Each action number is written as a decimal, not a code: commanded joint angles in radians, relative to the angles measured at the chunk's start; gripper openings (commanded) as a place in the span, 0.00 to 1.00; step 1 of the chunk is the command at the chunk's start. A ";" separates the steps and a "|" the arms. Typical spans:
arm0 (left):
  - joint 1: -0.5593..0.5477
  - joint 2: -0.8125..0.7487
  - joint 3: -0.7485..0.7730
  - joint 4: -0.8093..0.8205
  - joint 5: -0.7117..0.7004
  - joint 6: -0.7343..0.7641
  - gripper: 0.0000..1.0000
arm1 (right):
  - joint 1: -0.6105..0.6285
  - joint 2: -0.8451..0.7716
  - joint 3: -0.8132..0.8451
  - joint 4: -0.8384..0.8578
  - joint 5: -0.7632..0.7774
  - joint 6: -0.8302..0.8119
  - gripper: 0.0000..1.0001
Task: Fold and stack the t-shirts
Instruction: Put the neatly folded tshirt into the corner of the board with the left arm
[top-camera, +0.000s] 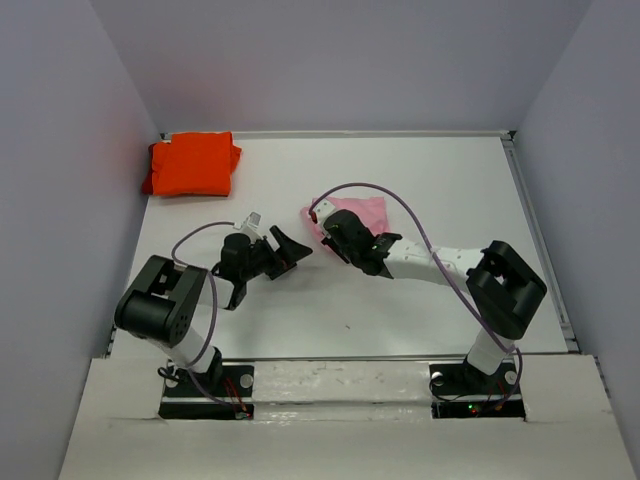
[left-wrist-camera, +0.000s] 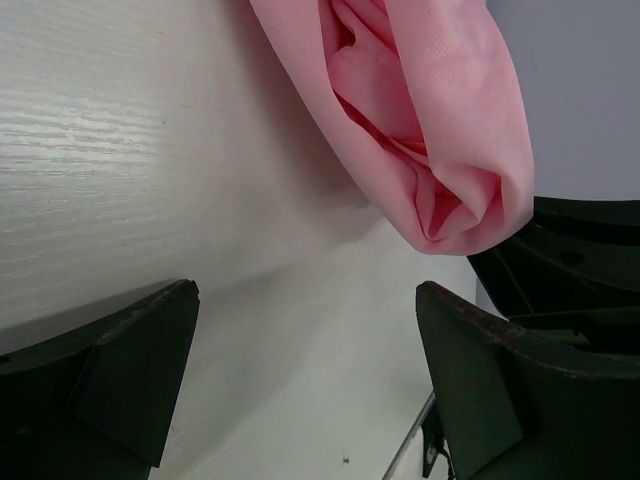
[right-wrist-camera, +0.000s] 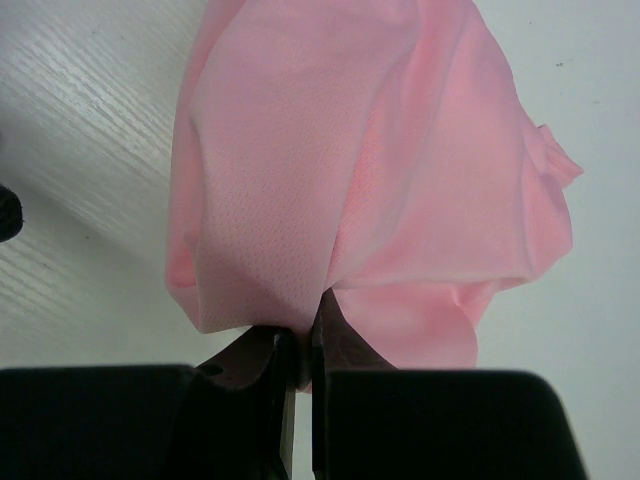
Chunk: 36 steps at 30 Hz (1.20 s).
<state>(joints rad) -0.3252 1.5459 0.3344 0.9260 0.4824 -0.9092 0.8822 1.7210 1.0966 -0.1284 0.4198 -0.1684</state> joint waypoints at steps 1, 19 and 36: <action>0.000 0.087 -0.035 0.409 0.071 -0.137 0.99 | -0.005 -0.001 0.006 0.021 0.002 0.000 0.00; -0.008 0.514 -0.006 1.064 0.082 -0.438 0.99 | -0.005 0.032 0.013 0.006 0.000 0.006 0.00; -0.009 0.522 0.210 0.841 0.055 -0.408 0.99 | -0.005 0.015 -0.024 0.004 -0.036 0.036 0.00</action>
<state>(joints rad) -0.3321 2.0235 0.5259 1.4193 0.5716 -1.3678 0.8818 1.7554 1.0775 -0.1368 0.3912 -0.1425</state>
